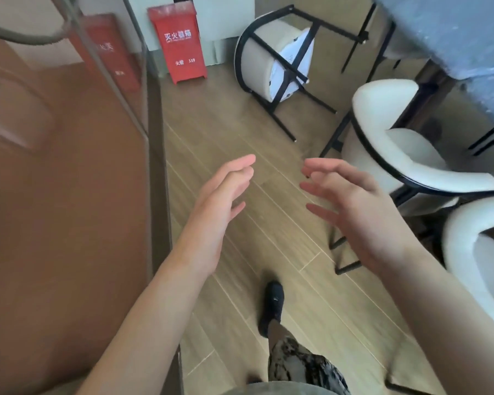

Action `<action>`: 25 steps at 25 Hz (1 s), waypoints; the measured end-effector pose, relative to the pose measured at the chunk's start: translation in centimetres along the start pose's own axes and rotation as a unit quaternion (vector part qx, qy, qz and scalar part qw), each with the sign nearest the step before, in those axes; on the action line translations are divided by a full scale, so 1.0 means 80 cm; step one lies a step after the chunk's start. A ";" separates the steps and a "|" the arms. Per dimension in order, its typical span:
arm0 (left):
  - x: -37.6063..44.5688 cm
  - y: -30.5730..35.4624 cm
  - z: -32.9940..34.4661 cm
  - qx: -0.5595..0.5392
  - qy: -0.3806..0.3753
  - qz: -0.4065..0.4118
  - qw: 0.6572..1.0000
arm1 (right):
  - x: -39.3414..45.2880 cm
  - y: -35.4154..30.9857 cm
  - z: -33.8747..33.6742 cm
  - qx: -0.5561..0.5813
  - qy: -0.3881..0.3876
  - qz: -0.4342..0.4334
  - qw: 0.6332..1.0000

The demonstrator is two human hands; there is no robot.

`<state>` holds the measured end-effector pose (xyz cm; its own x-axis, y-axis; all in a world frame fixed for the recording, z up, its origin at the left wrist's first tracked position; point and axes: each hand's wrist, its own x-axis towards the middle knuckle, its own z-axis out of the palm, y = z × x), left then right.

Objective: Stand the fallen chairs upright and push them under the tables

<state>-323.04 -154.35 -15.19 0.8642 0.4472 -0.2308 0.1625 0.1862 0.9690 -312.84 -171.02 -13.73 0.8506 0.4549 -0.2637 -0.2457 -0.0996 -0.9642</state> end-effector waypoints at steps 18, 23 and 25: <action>0.431 0.134 -0.126 -0.011 0.144 0.053 0.988 | 0.489 -0.144 0.162 -0.026 -0.161 -0.009 0.987; 0.565 0.170 -0.213 0.025 0.139 0.032 0.989 | 0.632 -0.179 0.252 -0.021 -0.160 -0.003 0.987; 0.620 0.194 -0.247 0.033 0.136 0.036 0.989 | 0.683 -0.196 0.287 -0.019 -0.169 -0.014 0.985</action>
<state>-287.08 -111.97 -13.31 0.7157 0.6780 -0.1674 0.1438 0.0914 0.9854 -273.15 -124.30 -12.43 0.6522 0.7258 -0.2188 -0.2009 -0.1128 -0.9731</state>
